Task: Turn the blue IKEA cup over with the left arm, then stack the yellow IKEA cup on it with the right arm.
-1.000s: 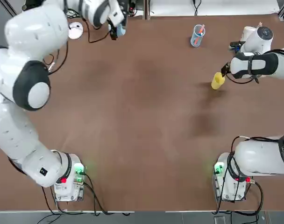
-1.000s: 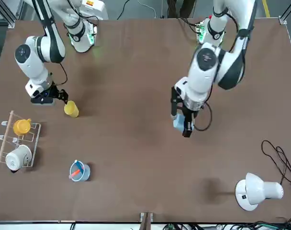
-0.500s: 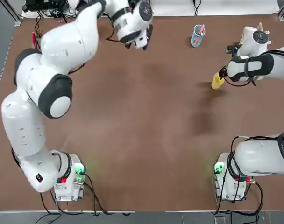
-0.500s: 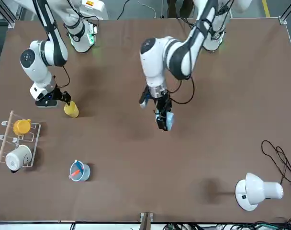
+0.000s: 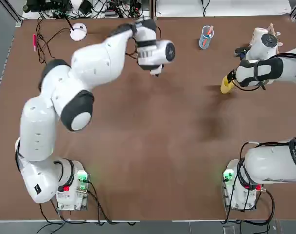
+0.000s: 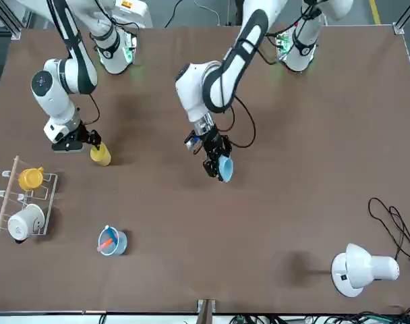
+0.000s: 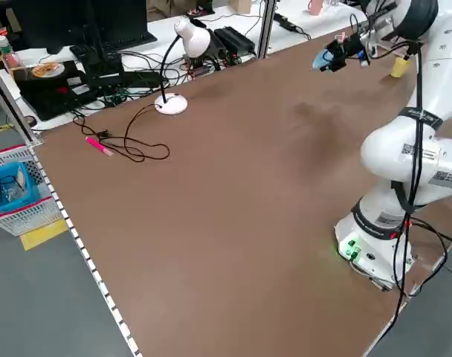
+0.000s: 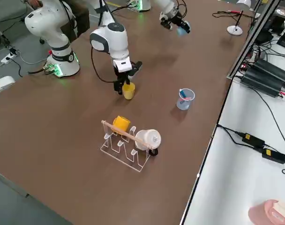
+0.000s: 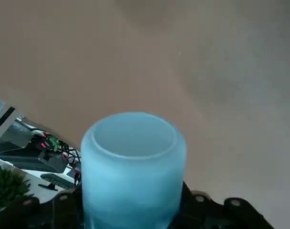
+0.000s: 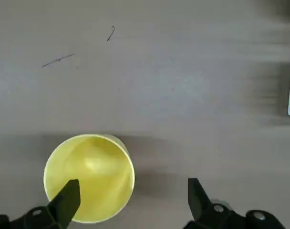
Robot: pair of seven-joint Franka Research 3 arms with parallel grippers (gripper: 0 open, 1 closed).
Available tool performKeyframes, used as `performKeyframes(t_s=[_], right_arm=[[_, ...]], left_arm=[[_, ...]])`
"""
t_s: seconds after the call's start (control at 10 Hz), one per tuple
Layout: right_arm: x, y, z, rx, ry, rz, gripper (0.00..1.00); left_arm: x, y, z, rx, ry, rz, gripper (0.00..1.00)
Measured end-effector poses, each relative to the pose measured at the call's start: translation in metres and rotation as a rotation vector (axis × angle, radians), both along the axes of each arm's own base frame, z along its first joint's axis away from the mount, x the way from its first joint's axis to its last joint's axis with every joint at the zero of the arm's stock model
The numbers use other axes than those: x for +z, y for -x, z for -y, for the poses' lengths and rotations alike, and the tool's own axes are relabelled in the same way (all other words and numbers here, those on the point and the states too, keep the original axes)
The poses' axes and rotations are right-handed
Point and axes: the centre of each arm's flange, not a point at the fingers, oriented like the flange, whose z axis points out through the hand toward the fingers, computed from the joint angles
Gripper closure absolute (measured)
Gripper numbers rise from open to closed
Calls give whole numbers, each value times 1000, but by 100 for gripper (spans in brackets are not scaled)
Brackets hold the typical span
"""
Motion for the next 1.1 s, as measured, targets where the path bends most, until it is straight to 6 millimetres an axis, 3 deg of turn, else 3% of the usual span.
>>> performKeyframes(t_s=[0.3,0.8,0.9,1.1], right_arm=[[-15,-1,0,1,-3,3,0],[-35,1,1,1,-7,-5,7],[-37,1,1,1,-7,-3,14],[-39,1,3,-4,-8,-4,47]], left_arm=[[-28,36,12,142,-34,104,35],[-76,76,36,-2,-163,205,33],[-89,83,39,-33,-192,219,33],[-109,86,39,-62,-235,242,33]])
